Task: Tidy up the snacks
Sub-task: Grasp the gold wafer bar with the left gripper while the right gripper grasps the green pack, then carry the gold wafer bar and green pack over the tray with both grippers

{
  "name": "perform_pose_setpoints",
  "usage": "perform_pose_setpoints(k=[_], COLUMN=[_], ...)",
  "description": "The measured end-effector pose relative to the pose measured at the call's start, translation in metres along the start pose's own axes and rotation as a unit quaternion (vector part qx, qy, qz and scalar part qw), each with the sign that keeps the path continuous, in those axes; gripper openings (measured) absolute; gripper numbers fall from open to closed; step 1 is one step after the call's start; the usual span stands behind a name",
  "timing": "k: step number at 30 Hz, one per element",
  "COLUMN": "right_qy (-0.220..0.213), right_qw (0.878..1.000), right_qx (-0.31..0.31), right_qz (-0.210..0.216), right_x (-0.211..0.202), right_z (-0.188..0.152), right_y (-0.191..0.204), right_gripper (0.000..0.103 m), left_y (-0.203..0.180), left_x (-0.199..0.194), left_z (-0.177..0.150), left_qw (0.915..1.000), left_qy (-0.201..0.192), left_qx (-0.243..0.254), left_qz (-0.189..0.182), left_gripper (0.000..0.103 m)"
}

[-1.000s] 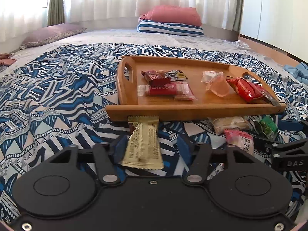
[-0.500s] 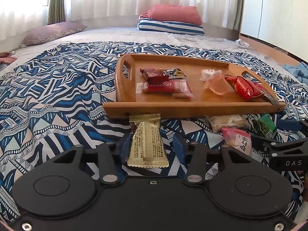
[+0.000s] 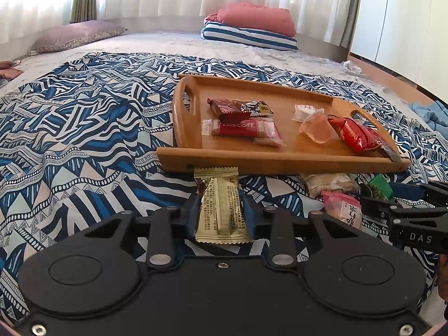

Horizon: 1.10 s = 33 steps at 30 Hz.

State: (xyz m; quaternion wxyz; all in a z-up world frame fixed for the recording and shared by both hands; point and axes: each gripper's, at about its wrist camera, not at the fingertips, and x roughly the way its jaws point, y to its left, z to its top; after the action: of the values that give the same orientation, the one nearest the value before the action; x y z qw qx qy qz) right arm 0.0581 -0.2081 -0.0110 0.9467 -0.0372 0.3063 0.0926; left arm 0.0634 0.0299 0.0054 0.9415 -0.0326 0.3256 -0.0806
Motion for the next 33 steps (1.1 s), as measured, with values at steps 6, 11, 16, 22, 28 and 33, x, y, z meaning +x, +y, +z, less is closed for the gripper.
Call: perform_pose_setpoints(k=[6,11,16,22,28,33], right_qy=[-0.004,-0.007,-0.014,-0.022,-0.035,-0.046], right_qw=[1.000,1.000,1.000,1.000,0.999,0.998], right_qx=[-0.005,0.005,0.005,0.009,0.010,0.016], right_qz=[-0.008,-0.010,-0.014,-0.016,-0.019,-0.028], right_x=[-0.003,-0.010,-0.017,-0.025,-0.033,-0.032], right_z=[0.001,0.005,0.012,0.020,0.035,0.051], right_y=[0.003,0.001,0.002,0.003,0.003,-0.001], right_gripper=[0.058,0.056,0.055,0.055,0.055,0.055], left_y=[0.000,-0.002,-0.005,-0.008,-0.006,-0.009], left_x=[-0.004,-0.011,-0.017,-0.027,-0.029,-0.028], left_z=[0.001,0.005,0.009,0.016,0.032,0.049], left_qw=[1.0000,1.0000,0.9999,0.9994,0.9989,0.9982], left_qy=[0.003,-0.003,-0.014,-0.033,-0.046,-0.057], left_qx=[-0.003,0.001,0.009,0.011,0.010,0.019], left_qz=[-0.003,-0.002,0.000,-0.006,-0.006,-0.004], left_gripper=[0.031,0.030,0.029,0.029,0.029,0.029])
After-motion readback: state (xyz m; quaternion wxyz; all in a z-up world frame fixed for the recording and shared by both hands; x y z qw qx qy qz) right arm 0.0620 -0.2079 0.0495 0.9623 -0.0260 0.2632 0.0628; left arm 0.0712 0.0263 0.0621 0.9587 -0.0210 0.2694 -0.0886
